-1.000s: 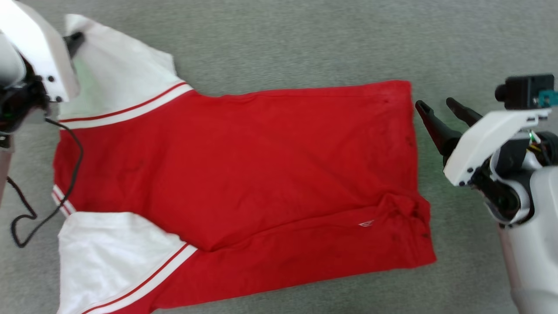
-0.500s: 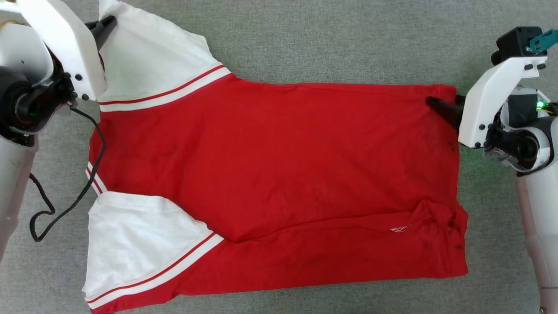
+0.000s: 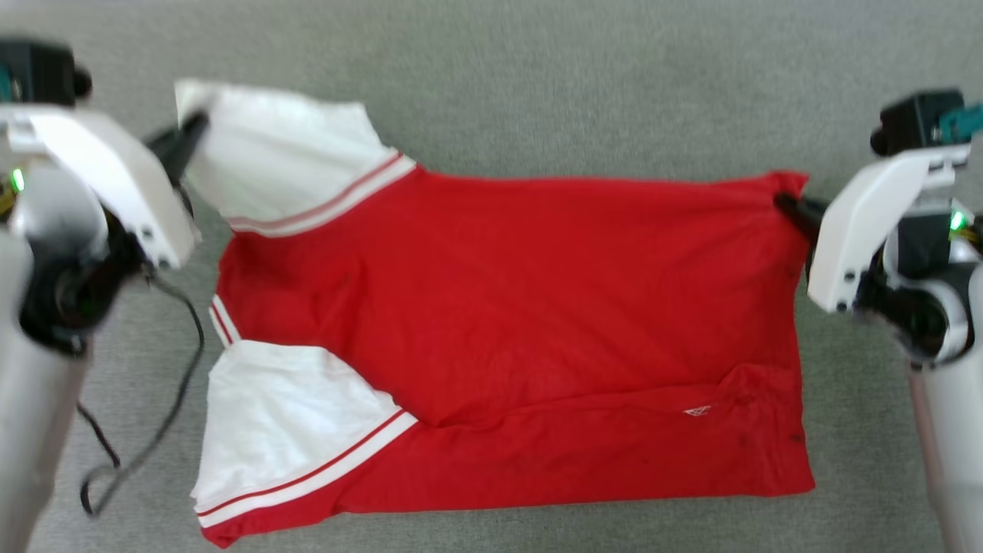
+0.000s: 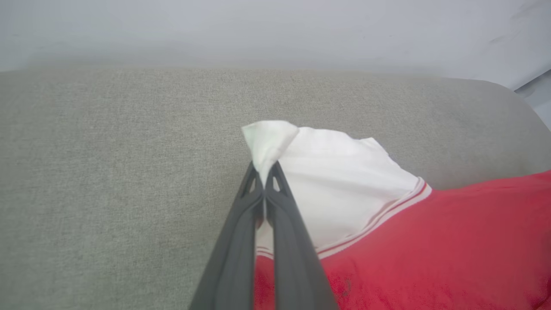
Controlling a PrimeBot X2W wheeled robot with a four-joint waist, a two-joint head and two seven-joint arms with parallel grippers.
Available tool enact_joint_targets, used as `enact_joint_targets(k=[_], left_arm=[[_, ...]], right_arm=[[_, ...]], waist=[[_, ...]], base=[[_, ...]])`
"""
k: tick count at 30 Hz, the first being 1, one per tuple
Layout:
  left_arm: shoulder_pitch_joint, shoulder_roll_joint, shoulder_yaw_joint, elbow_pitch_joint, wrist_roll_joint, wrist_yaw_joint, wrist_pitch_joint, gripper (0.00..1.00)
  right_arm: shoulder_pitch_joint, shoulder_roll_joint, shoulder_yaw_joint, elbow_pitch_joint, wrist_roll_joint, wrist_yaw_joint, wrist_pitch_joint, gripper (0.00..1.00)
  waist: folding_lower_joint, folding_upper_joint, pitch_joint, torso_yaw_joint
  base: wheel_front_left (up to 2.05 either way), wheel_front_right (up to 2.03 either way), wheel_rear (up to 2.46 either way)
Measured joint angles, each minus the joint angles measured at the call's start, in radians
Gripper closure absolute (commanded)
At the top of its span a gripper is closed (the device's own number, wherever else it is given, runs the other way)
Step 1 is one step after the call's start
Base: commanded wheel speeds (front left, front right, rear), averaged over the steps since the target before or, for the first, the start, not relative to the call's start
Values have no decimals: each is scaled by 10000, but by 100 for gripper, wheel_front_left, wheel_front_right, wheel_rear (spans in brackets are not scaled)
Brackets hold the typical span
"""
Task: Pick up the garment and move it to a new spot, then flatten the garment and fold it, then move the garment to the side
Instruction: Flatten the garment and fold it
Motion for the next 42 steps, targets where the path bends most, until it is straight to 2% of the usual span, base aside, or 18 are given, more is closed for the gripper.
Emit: enact_joint_targets(k=[9,17,18,19,20,21,29,34,38,42], left_arm=[[3849,-10,556,-1310,-575,876,-1317,100],[6633,-656,370,-1417,-1260,1360,-1655,100],[6827,-763,339,-1323,-1363,1360,-1655,100],[6983,-880,274,-1206,-1438,1375,-1657,83],[7098,-988,201,-1057,-1473,1384,-1653,31],[7142,-1060,94,-941,-1459,1371,-1645,0],[7063,-1607,-42,-596,-581,1360,-3244,0],[7018,-1718,61,-1135,127,1689,-4412,0],[6907,-1751,69,-1779,750,1925,-5196,0],[6822,-1699,-17,-2378,1501,2253,-5871,0]], right_arm=[[2640,190,-337,-997,130,0,-316,100],[4707,458,-838,-803,384,0,-965,100],[4831,493,-834,-732,408,0,-1051,90],[4947,506,-805,-642,422,0,-1093,57],[5081,533,-817,-554,424,0,-1195,0],[5191,583,-840,-491,456,0,-1325,0],[6006,719,-631,-616,433,0,-2583,0],[6265,575,-637,-1580,372,0,-3185,0],[6376,412,-1055,-2211,253,0,-3028,0],[6374,219,-1760,-2604,69,0,-2389,0]], waist=[[0,0,-1301,289],[-2,0,-2102,595],[-2,0,-2152,610],[-2,0,-2191,612],[-2,0,-2212,605],[-2,0,-2228,598],[-2,0,-2551,532],[-2,0,-2903,410],[-2,0,-3152,295],[-2,0,-3280,247]], base=[[0,0,0],[0,0,0],[0,0,0],[0,0,0],[0,0,0],[0,0,0],[0,0,0],[0,0,0],[0,0,0],[0,0,0]])
